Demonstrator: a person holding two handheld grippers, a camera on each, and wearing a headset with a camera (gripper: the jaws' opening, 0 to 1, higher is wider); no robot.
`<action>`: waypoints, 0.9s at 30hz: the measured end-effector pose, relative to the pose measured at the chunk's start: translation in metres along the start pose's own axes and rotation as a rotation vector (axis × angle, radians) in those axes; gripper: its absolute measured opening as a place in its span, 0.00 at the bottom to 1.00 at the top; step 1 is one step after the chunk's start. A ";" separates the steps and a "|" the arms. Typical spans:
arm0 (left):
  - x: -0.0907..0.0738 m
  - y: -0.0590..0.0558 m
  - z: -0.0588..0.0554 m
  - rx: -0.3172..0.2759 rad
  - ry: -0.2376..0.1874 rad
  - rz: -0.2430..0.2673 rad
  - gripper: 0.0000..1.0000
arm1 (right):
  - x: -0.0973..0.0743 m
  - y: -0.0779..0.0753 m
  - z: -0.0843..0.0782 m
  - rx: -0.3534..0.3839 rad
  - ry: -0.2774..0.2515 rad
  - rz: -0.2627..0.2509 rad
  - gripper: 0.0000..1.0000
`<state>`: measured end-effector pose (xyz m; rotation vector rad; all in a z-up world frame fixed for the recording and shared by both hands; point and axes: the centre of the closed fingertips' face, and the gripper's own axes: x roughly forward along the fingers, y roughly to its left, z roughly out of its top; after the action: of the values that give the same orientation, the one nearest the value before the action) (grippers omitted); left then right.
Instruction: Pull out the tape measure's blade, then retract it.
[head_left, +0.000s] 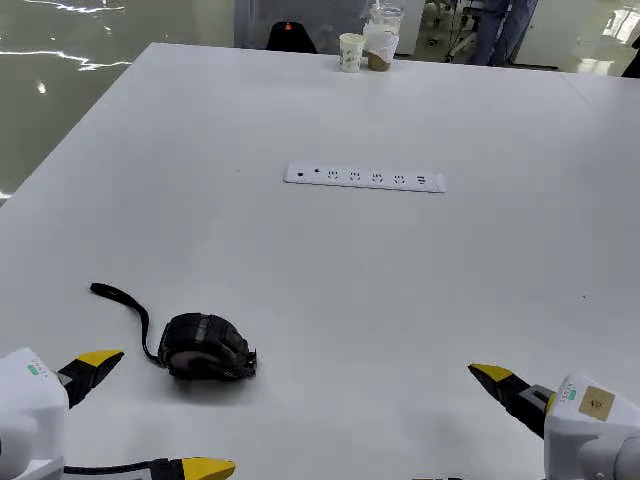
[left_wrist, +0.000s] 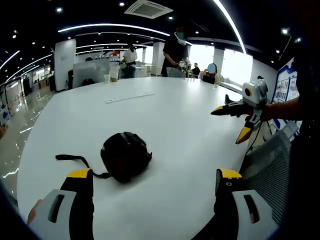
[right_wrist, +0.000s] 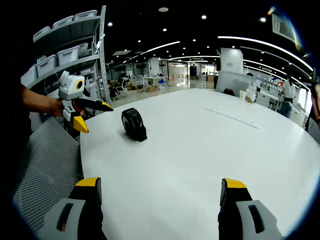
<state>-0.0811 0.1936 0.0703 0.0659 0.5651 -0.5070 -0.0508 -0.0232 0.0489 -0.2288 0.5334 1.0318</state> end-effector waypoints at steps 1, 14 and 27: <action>-0.001 -0.001 0.000 0.004 -0.003 0.000 0.99 | -0.001 -0.002 0.000 0.001 -0.006 -0.016 0.99; -0.002 -0.002 -0.004 -0.016 0.007 -0.007 0.99 | -0.004 -0.002 0.001 0.020 -0.013 -0.018 0.99; -0.002 -0.004 -0.004 -0.015 0.019 -0.011 0.99 | -0.005 -0.004 0.000 0.024 -0.010 -0.023 0.99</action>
<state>-0.0862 0.1920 0.0678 0.0533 0.5882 -0.5127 -0.0498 -0.0292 0.0510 -0.2081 0.5328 1.0027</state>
